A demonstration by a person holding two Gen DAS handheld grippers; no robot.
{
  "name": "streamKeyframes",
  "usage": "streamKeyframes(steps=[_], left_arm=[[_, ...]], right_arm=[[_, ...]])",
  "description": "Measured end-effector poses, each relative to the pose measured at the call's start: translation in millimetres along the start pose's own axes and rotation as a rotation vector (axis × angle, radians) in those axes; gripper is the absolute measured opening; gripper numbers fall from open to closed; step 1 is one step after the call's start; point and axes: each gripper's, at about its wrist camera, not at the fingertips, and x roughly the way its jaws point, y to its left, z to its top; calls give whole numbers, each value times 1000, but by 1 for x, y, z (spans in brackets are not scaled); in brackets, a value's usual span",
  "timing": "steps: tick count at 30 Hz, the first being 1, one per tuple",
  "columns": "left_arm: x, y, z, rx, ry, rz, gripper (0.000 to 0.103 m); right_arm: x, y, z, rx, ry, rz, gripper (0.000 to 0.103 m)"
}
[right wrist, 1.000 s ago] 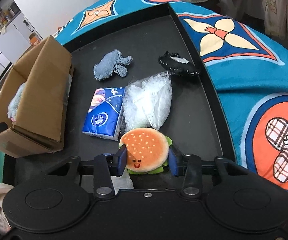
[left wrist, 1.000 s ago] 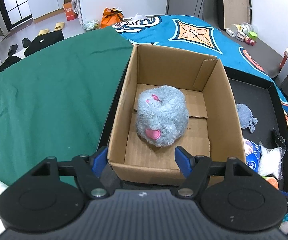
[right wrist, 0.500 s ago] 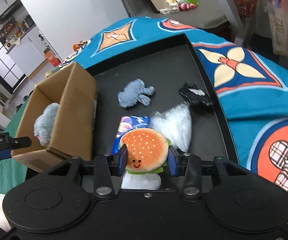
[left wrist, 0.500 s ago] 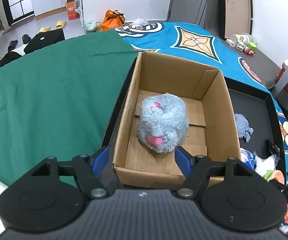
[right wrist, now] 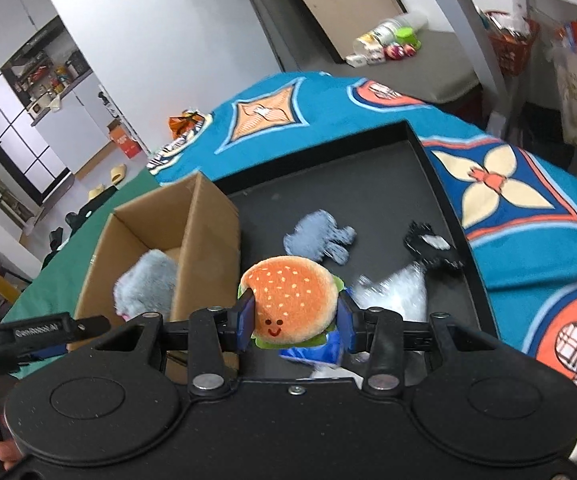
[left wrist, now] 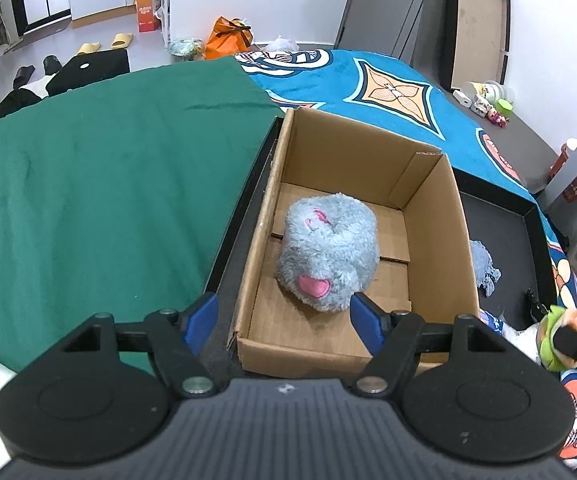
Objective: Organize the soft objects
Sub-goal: 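Carry the hamburger plush into the box beside the mouse and release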
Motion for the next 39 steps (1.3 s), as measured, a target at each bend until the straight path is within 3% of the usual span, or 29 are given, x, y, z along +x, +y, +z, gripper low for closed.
streamKeyframes(steps=[8, 16, 24, 26, 39], left_arm=[[-2, 5, 0, -18, -31, -12, 70], [2, 11, 0, -44, -37, -33, 60], [7, 23, 0, -75, -41, -23, 18], [7, 27, 0, -83, -47, -23, 11], [5, 43, 2, -121, -59, -52, 11]], right_arm=[[-1, 33, 10, -50, -30, 22, 41], [3, 67, 16, -106, -49, 54, 42], [16, 95, 20, -149, -41, 61, 42], [19, 100, 20, -159, -40, 59, 42], [37, 131, 23, -223, -32, 49, 42]])
